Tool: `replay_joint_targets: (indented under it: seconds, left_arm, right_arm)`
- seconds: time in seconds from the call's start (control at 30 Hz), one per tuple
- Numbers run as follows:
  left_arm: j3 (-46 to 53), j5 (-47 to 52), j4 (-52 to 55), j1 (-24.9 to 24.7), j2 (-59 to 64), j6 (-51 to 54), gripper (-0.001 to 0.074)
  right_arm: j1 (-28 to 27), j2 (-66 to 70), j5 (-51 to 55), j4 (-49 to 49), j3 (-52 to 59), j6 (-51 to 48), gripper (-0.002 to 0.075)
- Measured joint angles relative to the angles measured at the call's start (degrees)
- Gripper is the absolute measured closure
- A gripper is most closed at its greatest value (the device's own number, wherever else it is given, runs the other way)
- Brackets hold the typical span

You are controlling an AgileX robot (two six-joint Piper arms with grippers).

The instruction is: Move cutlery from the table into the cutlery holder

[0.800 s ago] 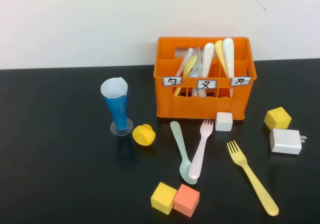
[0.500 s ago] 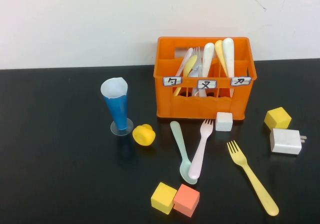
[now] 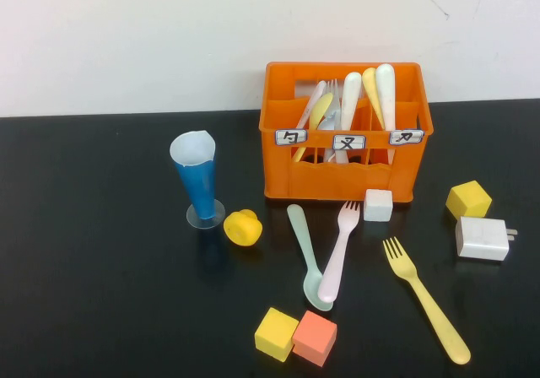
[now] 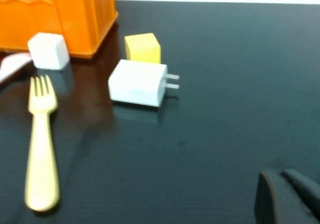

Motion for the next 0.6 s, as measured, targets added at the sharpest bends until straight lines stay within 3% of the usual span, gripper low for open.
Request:
replay_joint_targets:
  seconds: [0.13,0.3,0.4,0.6]
  left_arm:
    - [0.00,0.00,0.00,0.00,0.00,0.00,0.0736]
    - [0.00,0.00,0.00,0.00,0.00,0.00,0.0736]
    - [0.00,0.00,0.00,0.00,0.00,0.00,0.0736]
    - [0.00,0.00,0.00,0.00,0.00,0.00,0.0736]
  right_arm:
    - [0.00,0.00,-0.93,12.53,0.00,1.39,0.0729]
    - [0.00,0.00,-0.93,42.28,0.21,6.39,0.0729]
    - [0.00,0.00,-1.58,47.10,0.21,6.78,0.0729]
    - [0.00,0.00,-3.53,45.61,0.21,2.79,0.0729]
